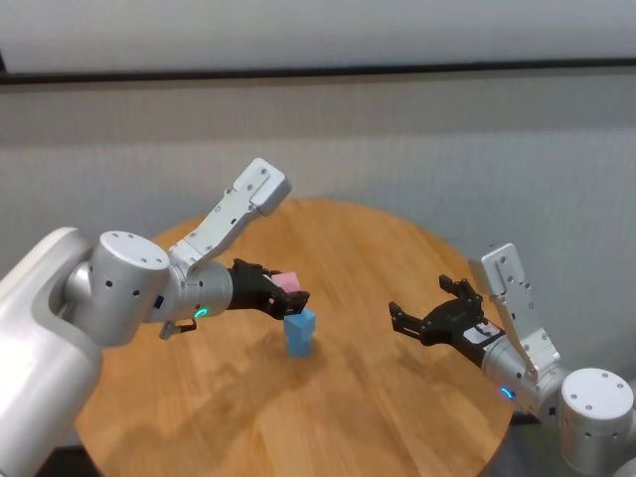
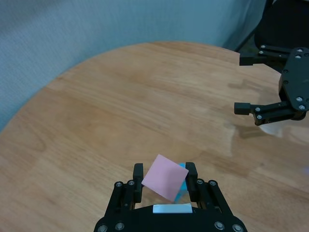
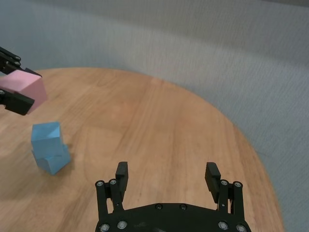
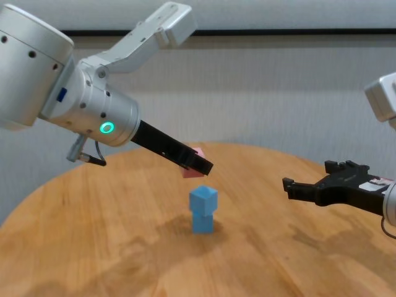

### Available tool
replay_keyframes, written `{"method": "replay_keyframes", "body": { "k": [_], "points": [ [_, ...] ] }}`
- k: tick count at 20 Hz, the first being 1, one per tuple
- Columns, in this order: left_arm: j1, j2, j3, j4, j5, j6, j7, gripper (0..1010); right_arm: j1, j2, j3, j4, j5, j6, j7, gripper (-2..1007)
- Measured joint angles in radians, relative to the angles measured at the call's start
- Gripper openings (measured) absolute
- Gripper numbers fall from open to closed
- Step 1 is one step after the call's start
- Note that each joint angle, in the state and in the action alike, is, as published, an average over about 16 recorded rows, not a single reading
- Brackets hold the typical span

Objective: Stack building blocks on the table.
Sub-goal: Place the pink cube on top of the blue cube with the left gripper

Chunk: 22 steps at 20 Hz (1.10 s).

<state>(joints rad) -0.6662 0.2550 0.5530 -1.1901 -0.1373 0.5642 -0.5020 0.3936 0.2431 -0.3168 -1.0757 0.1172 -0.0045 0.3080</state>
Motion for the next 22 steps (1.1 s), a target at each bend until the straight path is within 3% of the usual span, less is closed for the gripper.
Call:
{"method": "replay_keyframes", "body": {
  "k": [13, 22],
  "points": [
    [-0.012, -0.046, -0.025, 0.079, -0.018, -0.002, 0.025, 545, 0.000, 0.000, 0.000, 0.000, 0.000, 0.000, 0.000, 1005],
    [-0.017, -0.057, -0.031, 0.088, -0.023, -0.003, 0.032, 545, 0.000, 0.000, 0.000, 0.000, 0.000, 0.000, 0.000, 1005]
  ]
}}
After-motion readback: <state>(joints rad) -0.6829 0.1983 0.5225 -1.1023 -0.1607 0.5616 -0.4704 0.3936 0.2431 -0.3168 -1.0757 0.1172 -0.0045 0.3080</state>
